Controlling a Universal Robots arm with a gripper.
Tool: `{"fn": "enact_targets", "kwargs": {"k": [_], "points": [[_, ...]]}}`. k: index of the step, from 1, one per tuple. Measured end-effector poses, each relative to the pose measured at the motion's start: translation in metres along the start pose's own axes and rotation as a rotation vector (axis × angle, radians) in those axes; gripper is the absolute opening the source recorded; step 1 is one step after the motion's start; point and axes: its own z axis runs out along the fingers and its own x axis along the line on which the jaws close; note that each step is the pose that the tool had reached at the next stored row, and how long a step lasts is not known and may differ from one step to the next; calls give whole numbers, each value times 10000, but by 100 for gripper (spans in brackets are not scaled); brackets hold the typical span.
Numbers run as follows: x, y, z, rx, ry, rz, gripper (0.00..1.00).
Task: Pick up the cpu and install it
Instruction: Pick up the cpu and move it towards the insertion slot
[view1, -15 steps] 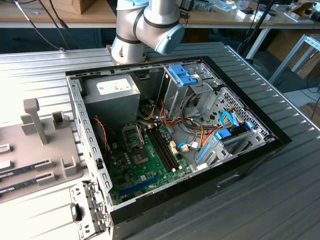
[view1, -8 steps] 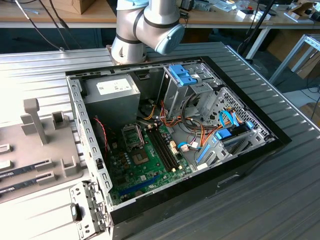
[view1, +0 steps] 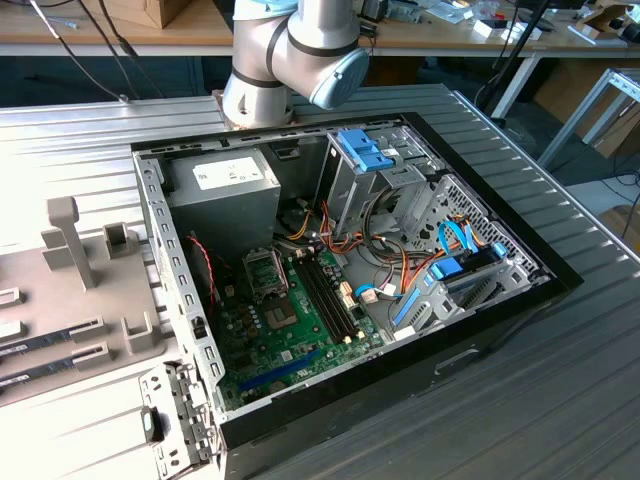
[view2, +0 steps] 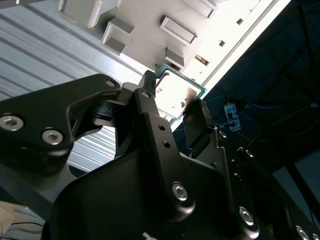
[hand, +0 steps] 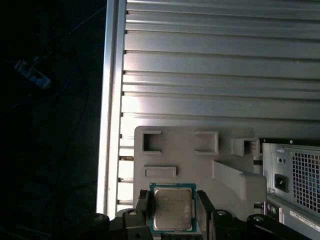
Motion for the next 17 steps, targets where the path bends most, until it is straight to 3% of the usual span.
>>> {"fn": "enact_targets", "kwargs": {"k": [7, 17], "points": [[-72, -20, 1, 0, 1, 0, 47], [-239, -27, 5, 0, 3, 1, 47]]}}
